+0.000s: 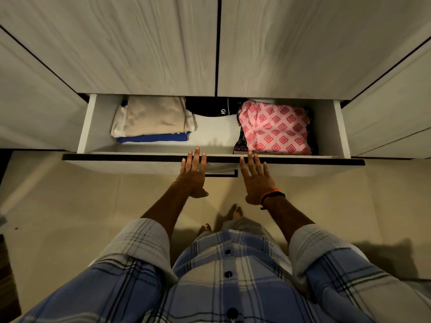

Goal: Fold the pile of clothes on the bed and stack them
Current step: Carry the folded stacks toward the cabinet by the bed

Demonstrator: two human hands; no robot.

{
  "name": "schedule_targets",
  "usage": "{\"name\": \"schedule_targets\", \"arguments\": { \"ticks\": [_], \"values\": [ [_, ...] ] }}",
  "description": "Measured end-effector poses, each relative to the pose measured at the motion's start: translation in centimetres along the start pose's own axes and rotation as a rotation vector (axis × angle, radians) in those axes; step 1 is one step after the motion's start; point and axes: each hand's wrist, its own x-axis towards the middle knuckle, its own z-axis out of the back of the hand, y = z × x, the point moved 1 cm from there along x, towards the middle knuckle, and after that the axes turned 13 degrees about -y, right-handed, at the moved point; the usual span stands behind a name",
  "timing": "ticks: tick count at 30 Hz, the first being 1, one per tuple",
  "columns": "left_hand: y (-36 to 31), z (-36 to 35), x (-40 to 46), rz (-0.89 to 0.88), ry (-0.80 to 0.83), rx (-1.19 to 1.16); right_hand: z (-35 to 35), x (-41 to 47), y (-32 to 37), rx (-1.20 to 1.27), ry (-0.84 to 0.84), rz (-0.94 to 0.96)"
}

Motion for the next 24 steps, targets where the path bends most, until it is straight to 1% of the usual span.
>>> {"name": "schedule_targets", "arguments": {
  "ticks": [5,9,12,15,18,19,21,22,23,24],
  "values": [
    [0.8,2.0,4.2,0.019,-0.103,0.019,1.7,4.3,-1.5,0.001,-0.057,0.012],
    [1.2,4.0,7.3,0.044,-0.080,0.008,3.4,7.6,-2.9,0.012,-0.027,0.058],
    [1.3,4.7,9.2,0.054,-0.098,-0.018,4.1,9.6,-3.7,0.020,-0.045,0.062],
    [1.7,5.4,10.4,0.048,-0.080,-0.063,4.5,11.1,-3.8,-0.003,-0.034,0.051],
    [2.5,6.1,12.1,0.047,-0.154,-0.103,5.0,13.2,-4.0,0.069,-0.081,0.005],
    [2.5,6.1,12.5,0.084,-0.184,-0.155,5.1,13.7,-4.0,0.135,-0.095,-0.005],
    [2.0,6.2,12.6,0.278,-0.295,-0.353,5.1,14.1,-3.7,0.418,-0.180,-0.111],
    [1.9,6.2,12.8,0.404,-0.351,-0.473,5.2,14.2,-3.3,0.623,-0.280,-0.235],
    [1.8,6.3,13.0,0.518,-0.362,-0.588,5.1,14.2,-2.9,0.837,-0.382,-0.403],
    [1.8,6.9,13.3,0.607,-0.330,-0.699,5.1,14.3,-2.6,1.027,-0.456,-0.581]
  ]
}}
